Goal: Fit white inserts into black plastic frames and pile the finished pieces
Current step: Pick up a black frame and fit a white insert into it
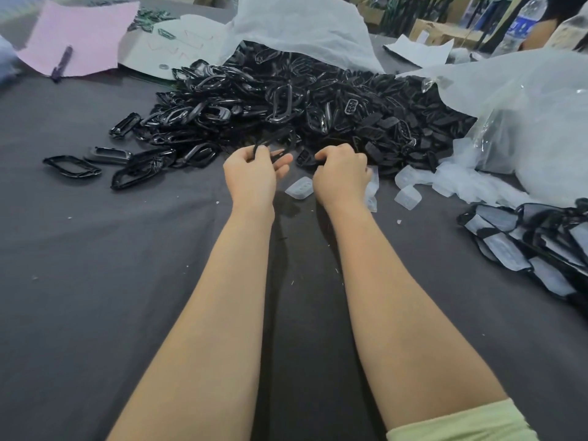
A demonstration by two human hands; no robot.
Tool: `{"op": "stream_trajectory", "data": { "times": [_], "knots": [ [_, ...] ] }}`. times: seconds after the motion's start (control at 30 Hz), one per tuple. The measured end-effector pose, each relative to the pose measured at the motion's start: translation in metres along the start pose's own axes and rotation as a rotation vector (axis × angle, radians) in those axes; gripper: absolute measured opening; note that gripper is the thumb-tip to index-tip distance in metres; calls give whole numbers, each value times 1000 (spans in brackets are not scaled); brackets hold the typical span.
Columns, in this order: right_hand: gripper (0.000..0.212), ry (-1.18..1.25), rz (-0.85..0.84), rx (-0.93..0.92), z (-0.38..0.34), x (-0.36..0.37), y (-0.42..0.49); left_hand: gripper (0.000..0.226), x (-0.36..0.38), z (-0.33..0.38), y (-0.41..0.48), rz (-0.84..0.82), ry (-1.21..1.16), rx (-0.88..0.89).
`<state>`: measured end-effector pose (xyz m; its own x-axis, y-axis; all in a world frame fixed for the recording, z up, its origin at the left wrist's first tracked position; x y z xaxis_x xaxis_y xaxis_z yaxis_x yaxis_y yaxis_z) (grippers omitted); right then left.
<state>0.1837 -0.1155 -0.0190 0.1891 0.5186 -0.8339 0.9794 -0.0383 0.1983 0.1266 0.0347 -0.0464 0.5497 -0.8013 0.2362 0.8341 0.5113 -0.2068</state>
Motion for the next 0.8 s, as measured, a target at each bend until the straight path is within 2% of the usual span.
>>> {"op": "stream_trajectory", "data": {
  "times": [0.1,0.33,0.47,0.6,0.8],
  "knots": [
    [34,39,85,-4,0,-5,-2,16,2,0,-2,-17,6,3],
    [33,12,14,27,-2,-3,3,17,5,-1,-5,-26,12,4],
    [39,266,112,-20,-1,-16,-2,19,4,-2,-6,-19,-10,-7],
    [33,460,189,-63,-1,-30,-5,20,3,-2,-7,4,-12,-2],
    [33,933,-9,72,14,-34,-12,27,10,5,-14,-37,71,81]
  ]
}}
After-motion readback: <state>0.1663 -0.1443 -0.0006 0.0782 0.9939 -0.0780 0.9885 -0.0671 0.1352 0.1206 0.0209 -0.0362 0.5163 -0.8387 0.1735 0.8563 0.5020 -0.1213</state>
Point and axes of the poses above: each hand's wrist, its own y-axis towards the middle knuckle, its own x-axis out of the palm, z = x × y, the point moved 9 cm from there along y, towards the middle knuckle, and after that the axes turned 9 degrees about y, right-handed, at the moved point
